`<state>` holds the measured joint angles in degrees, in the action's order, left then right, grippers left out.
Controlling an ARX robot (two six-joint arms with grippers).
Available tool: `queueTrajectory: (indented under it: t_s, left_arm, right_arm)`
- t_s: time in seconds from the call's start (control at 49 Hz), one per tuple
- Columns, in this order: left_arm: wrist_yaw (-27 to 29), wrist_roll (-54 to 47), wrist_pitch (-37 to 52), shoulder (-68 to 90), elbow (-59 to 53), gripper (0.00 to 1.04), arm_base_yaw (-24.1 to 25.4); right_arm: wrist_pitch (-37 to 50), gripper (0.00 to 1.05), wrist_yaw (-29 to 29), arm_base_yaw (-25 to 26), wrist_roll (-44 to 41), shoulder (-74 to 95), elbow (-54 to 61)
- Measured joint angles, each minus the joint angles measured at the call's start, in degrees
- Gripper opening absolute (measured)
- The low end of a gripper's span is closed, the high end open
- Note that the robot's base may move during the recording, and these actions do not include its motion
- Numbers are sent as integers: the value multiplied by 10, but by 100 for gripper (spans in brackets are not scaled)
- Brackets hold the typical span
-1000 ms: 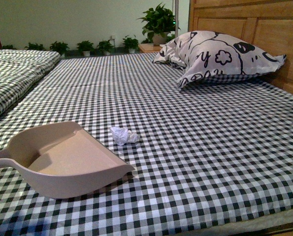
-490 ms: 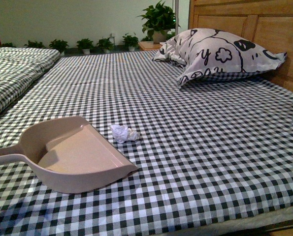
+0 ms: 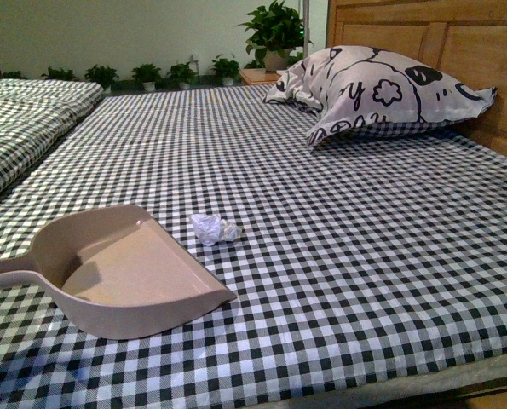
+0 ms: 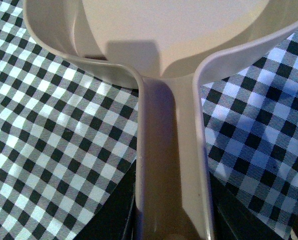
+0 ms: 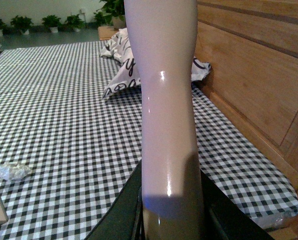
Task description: Clean up trash
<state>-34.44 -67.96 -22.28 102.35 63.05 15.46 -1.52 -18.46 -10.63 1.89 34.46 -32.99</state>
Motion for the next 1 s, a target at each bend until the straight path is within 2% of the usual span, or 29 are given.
queueTrajectory:
  t_s: [0.714, 0.878, 1.0]
  left_arm:
    - [2, -2, 0, 0, 0, 28, 1]
    - [2, -2, 0, 0, 0, 28, 1]
    - [2, -2, 0, 0, 0, 28, 1]
  right_arm:
    - [-3, 20, -1, 0, 0, 1, 0]
    - [-163, 20, 27, 24, 0, 52, -65]
    - [-166, 20, 63, 49, 0, 97, -82]
